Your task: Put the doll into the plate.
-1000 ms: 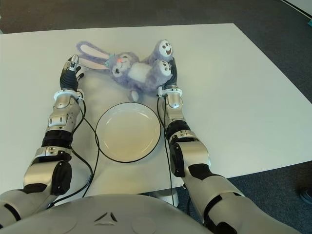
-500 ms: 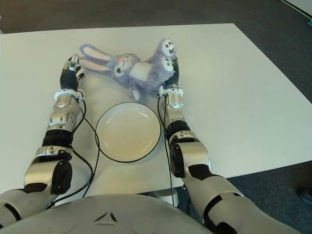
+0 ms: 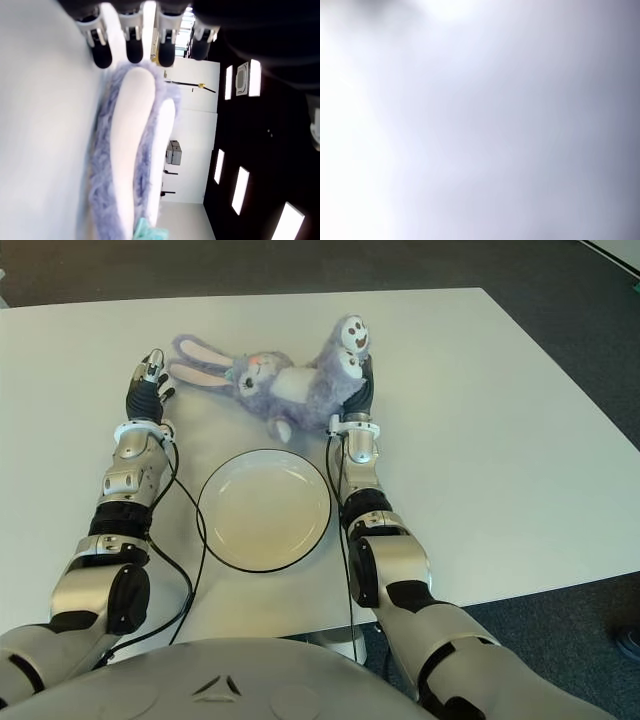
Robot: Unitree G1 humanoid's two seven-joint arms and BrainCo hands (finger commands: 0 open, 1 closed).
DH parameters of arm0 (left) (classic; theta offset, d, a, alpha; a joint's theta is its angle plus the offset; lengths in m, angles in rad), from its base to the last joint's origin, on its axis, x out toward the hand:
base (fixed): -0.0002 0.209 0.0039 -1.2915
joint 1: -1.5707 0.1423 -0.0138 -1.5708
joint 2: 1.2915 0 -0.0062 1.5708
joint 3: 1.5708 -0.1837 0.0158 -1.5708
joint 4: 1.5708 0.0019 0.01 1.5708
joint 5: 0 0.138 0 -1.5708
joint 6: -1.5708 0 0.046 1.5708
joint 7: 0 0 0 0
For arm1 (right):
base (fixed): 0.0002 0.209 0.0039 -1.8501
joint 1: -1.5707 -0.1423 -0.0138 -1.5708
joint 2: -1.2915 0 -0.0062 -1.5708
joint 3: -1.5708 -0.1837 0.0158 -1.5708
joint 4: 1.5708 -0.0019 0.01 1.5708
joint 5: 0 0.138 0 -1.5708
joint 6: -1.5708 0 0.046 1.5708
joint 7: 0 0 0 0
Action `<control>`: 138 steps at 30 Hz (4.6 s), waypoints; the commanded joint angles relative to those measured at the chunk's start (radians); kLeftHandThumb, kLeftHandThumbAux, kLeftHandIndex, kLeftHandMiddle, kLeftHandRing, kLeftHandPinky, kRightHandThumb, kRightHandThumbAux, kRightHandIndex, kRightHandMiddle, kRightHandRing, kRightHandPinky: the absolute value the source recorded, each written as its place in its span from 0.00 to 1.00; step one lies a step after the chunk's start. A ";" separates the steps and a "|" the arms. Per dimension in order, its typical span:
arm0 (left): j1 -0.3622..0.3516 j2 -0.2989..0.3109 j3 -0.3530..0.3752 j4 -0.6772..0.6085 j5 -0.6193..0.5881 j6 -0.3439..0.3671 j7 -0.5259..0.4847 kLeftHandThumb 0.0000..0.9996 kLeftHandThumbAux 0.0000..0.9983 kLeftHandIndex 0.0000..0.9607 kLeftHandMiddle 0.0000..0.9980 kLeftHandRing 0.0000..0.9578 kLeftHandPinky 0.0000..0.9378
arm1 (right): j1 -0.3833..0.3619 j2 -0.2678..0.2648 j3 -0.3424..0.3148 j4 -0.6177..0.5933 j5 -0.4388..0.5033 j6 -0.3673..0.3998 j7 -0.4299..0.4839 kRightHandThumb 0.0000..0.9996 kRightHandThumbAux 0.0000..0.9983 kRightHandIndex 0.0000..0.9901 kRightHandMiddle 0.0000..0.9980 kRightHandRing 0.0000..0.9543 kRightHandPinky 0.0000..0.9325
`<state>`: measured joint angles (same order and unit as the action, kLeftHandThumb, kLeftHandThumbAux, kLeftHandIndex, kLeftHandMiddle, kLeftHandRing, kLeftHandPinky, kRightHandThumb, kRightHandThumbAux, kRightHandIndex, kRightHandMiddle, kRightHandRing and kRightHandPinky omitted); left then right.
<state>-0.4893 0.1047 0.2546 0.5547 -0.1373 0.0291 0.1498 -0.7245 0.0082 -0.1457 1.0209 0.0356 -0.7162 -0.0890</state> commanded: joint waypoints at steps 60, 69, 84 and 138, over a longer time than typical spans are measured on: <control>-0.026 -0.005 -0.009 0.103 0.014 -0.012 0.020 0.00 0.38 0.00 0.09 0.06 0.00 | -0.046 0.004 -0.033 -0.201 0.051 0.133 -0.009 0.72 0.71 0.43 0.82 0.91 0.94; -0.030 -0.006 -0.006 0.113 0.015 -0.016 0.019 0.00 0.38 0.00 0.09 0.05 0.00 | -0.063 0.005 -0.035 -0.215 0.051 0.136 -0.013 0.72 0.71 0.44 0.80 0.89 0.94; -0.033 -0.004 -0.007 0.119 0.020 -0.013 0.021 0.00 0.39 0.00 0.09 0.06 0.00 | -0.075 0.002 -0.025 -0.239 0.029 0.097 -0.021 0.72 0.71 0.44 0.81 0.90 0.94; -0.041 0.005 -0.003 0.147 0.025 -0.027 0.012 0.00 0.39 0.00 0.09 0.06 0.00 | 0.061 0.064 0.014 -0.610 0.125 0.065 0.130 0.73 0.71 0.44 0.64 0.80 0.94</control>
<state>-0.5565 0.1076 0.2549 0.6701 -0.1165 -0.0296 0.1605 -0.6845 0.0599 -0.1369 0.4330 0.1449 -0.6666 0.0376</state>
